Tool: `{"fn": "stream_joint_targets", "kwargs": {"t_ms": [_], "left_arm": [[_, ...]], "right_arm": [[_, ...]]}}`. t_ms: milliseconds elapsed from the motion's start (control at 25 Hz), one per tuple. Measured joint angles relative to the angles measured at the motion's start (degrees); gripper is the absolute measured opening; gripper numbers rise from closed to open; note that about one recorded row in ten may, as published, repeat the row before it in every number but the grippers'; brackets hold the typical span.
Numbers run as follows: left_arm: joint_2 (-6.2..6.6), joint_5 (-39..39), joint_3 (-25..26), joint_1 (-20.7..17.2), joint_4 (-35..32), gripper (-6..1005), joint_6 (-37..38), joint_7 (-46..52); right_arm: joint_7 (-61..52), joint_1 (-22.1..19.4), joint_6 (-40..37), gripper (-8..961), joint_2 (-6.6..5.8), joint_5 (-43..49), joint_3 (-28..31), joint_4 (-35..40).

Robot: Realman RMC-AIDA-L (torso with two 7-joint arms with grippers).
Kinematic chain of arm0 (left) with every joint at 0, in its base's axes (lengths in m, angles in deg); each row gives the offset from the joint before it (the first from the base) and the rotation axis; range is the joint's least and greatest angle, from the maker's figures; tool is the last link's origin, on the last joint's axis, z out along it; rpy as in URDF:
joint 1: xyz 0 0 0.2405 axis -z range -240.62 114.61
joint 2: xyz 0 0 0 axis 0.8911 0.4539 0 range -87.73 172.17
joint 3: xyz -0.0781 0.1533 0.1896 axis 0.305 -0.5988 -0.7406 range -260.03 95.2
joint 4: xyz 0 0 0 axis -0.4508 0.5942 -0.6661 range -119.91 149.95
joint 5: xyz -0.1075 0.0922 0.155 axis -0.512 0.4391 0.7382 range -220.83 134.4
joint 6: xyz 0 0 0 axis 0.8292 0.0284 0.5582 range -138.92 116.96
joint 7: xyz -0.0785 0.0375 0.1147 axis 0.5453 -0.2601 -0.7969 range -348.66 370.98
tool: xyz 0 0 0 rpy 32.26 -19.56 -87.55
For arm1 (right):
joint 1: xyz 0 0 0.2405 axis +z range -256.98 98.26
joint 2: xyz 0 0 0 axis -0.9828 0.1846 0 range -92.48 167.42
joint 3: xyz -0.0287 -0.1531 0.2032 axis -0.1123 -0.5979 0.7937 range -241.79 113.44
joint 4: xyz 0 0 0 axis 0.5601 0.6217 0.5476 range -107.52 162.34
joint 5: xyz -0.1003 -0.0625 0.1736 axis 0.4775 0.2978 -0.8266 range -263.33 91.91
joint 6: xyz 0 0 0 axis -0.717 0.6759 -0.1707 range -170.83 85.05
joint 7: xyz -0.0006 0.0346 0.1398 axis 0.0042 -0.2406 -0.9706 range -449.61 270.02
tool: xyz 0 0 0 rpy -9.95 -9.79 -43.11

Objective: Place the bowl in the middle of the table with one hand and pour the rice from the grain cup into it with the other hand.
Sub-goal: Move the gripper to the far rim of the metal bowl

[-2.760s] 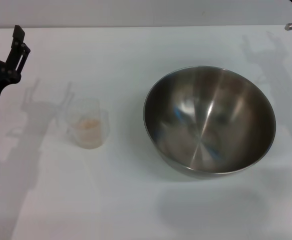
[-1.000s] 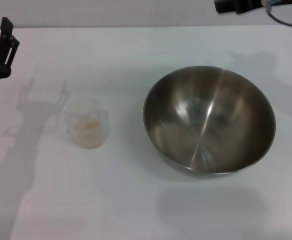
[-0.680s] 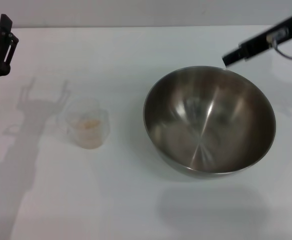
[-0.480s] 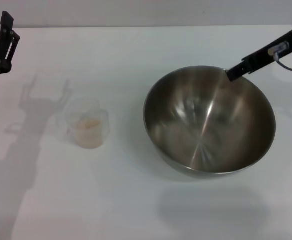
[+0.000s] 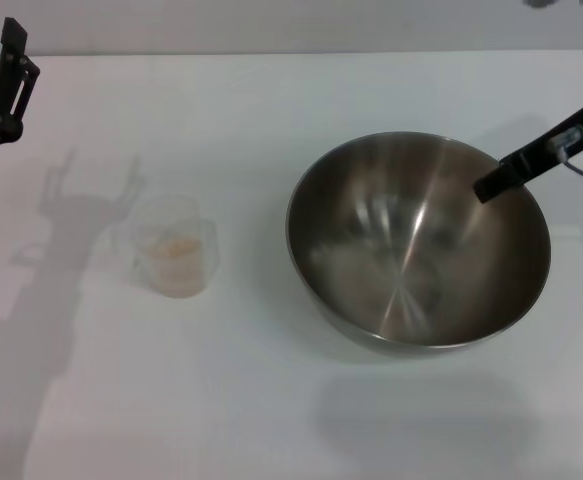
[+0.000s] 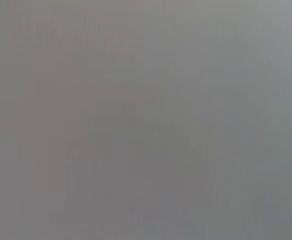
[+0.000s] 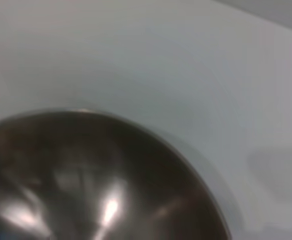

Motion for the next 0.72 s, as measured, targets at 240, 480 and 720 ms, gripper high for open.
{"fn": "stream_joint_targets", "kwargs": {"t_ms": [240, 480, 720], "left_arm": [[0.0, 0.0, 0.01, 0.12, 0.01, 806, 0.0, 0.0], [0.0, 0.0, 0.09, 0.56, 0.01, 803, 0.0, 0.0], [-0.03, 0.0, 0.09, 0.76, 0.01, 801, 0.0, 0.0]], "right_arm": [[1.84, -0.2, -2.58, 648, 0.07, -0.13, 0.07, -3.07], [4.26, -0.26, -4.91, 504, 0.05, -0.22, -0.19, -5.58], [6.23, 0.02, -5.61, 194, 0.05, -1.08, 0.09, -6.4]]}}
